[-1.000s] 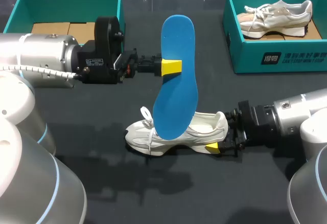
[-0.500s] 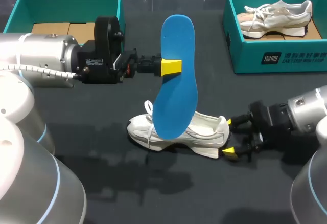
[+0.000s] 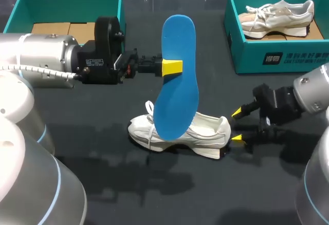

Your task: Take the shoe out of the shoebox, open the shoe tongue, remove and reinsert the insole, then place the shoe into the shoebox

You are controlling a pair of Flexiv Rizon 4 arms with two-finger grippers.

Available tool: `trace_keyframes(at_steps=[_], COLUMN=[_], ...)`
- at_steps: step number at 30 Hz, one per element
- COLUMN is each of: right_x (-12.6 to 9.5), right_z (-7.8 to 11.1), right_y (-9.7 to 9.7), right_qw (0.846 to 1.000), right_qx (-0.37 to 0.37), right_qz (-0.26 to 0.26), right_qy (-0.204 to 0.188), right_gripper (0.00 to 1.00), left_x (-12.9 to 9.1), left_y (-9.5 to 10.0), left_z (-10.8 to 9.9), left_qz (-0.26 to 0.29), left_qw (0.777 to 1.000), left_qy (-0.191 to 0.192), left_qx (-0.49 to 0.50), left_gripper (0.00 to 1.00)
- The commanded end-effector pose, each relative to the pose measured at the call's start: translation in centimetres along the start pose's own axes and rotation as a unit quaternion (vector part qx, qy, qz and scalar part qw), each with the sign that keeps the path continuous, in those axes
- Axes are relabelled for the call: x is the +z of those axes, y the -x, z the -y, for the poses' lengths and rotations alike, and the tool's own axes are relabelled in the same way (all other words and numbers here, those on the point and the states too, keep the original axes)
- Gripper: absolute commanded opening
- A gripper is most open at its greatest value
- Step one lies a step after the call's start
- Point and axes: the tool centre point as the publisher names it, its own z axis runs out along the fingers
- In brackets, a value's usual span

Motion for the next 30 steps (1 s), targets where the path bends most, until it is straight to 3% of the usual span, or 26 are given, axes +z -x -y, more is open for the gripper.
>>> trace_keyframes(at_steps=[1, 9, 20, 30], right_x=[-1.4, -2.6, -2.6, -1.5], right_z=[-1.8, -4.0, -4.0, -6.5], right_y=[-1.4, -2.8, -2.8, -2.9], right_qw=[0.99, 0.966, 0.966, 0.958], right_qx=[0.01, 0.05, 0.05, 0.064], right_qz=[0.022, 0.06, 0.06, 0.109], right_qy=[-0.137, -0.247, -0.247, -0.258], right_gripper=[1.0, 1.0, 1.0, 1.0], left_x=[0.1, 0.1, 0.1, 0.1], left_y=[0.0, 0.0, 0.0, 0.0], left_z=[-0.1, -0.1, -0.1, -0.1], left_qz=[0.001, 0.001, 0.001, 0.001], left_qw=[1.0, 1.0, 1.0, 1.0], left_qy=[-0.002, -0.002, -0.002, -0.002], left_qx=[0.0, 0.0, 0.0, 0.0], left_gripper=[0.0, 0.0, 0.0, 0.0])
